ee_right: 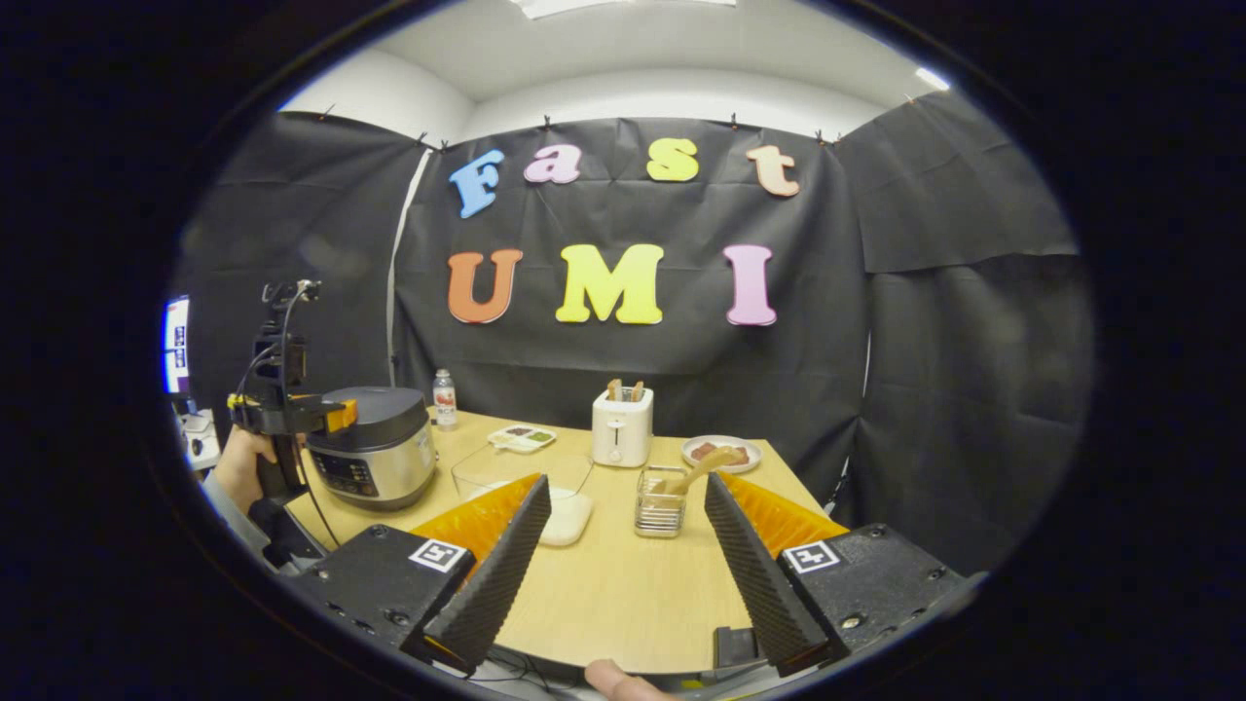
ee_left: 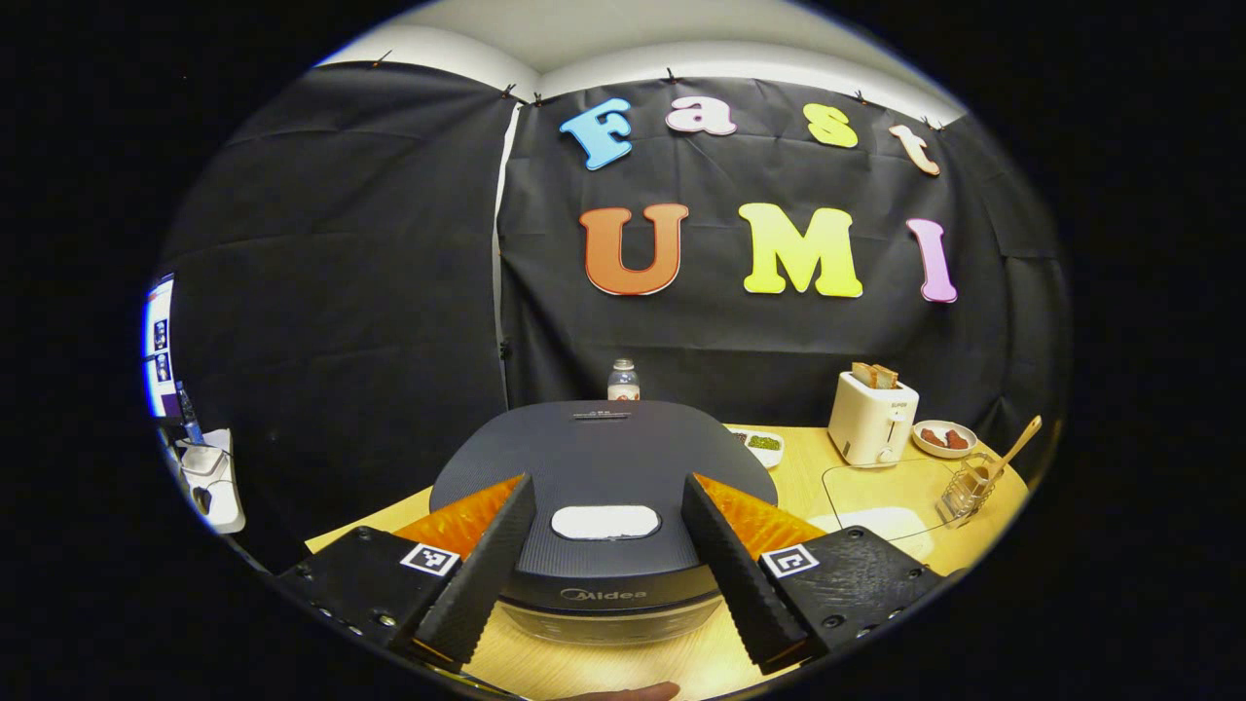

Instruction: Close the left gripper, press the button to open the rice cooker; take a wooden spoon from the chopstick holder with the right hand, scoop a spoonful of rice and pour it into the rice cooker, then put the wooden spoon back into the chopstick holder.

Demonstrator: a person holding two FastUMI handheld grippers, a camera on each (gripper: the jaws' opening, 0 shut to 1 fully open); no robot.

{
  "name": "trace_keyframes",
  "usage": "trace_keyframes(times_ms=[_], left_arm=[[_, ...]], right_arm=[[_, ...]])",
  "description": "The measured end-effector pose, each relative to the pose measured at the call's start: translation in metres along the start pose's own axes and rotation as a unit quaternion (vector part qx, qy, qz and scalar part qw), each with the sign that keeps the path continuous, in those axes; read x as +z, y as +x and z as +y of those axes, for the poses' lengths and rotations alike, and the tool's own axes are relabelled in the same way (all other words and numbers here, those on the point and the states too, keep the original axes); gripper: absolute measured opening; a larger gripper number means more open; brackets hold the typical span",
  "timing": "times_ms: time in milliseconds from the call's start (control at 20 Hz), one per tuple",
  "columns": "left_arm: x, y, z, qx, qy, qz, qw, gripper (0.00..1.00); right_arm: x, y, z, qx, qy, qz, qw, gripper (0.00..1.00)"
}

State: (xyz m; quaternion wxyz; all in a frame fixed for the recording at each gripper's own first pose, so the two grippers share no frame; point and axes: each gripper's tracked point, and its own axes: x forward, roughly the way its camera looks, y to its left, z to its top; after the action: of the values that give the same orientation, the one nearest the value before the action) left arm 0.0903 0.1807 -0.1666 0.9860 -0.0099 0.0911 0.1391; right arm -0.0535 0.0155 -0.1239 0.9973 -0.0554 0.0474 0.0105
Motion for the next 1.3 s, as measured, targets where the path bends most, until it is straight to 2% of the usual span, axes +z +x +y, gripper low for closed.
trace_keyframes(times_ms=[350,450,700,950,1150,1300], left_arm=[[0.045,-0.037,-0.015,-0.015,-0.005,-0.019,1.000,0.95],[0.055,-0.054,-0.018,-0.014,-0.006,-0.019,1.000,0.95],[0.083,-0.109,-0.042,-0.041,-0.015,-0.039,0.998,0.95],[0.098,-0.175,-0.067,-0.074,-0.016,-0.057,0.995,0.95],[0.103,-0.221,-0.091,-0.102,0.006,-0.077,0.992,0.95],[0.096,-0.246,-0.103,-0.112,0.004,-0.078,0.991,0.95]], right_arm=[[0.036,0.001,-0.015,-0.021,0.023,-0.019,0.999,1.00],[0.047,0.001,-0.017,-0.025,0.029,-0.024,0.999,1.00],[0.066,-0.006,-0.020,-0.035,0.038,-0.036,0.998,1.00],[0.071,-0.018,-0.021,-0.041,0.025,-0.044,0.998,1.00],[0.067,-0.027,-0.011,-0.032,0.021,-0.043,0.998,1.00],[0.064,-0.033,-0.009,-0.030,0.016,-0.041,0.999,1.00]])
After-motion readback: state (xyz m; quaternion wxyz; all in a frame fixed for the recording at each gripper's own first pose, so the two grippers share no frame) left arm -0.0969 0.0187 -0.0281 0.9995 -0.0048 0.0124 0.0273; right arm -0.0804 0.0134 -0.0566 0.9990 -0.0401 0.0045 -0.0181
